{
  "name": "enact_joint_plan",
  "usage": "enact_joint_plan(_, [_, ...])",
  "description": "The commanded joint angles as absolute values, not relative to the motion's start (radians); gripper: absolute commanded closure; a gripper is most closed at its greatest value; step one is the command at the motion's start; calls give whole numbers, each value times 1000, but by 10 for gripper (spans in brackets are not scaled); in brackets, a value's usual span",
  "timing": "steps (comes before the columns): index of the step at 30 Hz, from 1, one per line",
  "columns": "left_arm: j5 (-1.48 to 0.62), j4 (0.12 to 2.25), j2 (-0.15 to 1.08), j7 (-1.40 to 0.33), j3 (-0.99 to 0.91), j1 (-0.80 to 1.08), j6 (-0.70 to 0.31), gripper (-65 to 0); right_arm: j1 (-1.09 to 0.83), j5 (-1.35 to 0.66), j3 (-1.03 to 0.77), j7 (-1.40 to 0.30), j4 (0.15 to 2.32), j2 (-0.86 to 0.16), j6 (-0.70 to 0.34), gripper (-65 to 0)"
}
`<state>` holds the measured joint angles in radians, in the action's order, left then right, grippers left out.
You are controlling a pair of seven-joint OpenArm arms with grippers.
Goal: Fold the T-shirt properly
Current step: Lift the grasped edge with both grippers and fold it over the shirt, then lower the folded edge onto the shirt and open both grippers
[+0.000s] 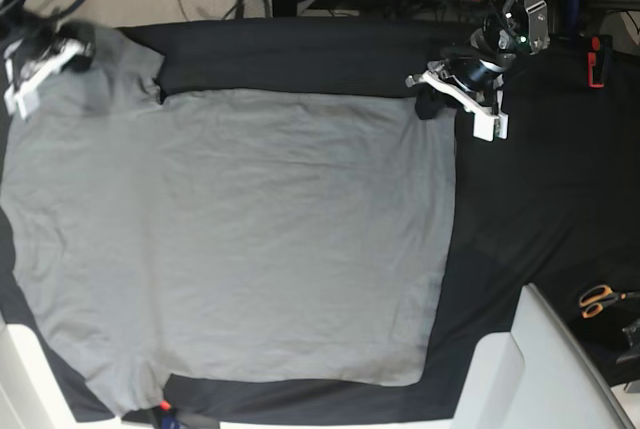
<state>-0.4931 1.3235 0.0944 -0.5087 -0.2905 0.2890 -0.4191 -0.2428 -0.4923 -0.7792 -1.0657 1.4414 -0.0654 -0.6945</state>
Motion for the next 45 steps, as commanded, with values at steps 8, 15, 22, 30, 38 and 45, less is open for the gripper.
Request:
enact_joint_plan(8, [-486, 1402, 97, -638, -294, 216, -415, 0, -154, -504, -785, -1064, 1432, -143, -698, -2])
enact_joint_plan(15, [-486, 1405, 67, -670, -294, 151, -415, 0, -45, -504, -776, -1064, 1293, -217, -698, -2])
enact_joint_plan(22, [-484, 1399, 56, -693, -343, 90, -414, 0, 85, -504, -774, -1058, 1130, -291, -698, -2])
enact_joint_plan(30, [-479, 1356, 59, -693, -331, 2, -318, 0, 208, -504, -676, -998, 1032, -338, -698, -2])
enact_joint_plan(38, [-475, 1274, 61, -693, -331, -77, -317, 0, 308, -504, -631, -923, 880, -367, -698, -2])
enact_joint_plan(45, [-473, 1254, 65, -691, -329, -125, -315, 0, 383, -504, -533, -857, 797, -390, -698, -2])
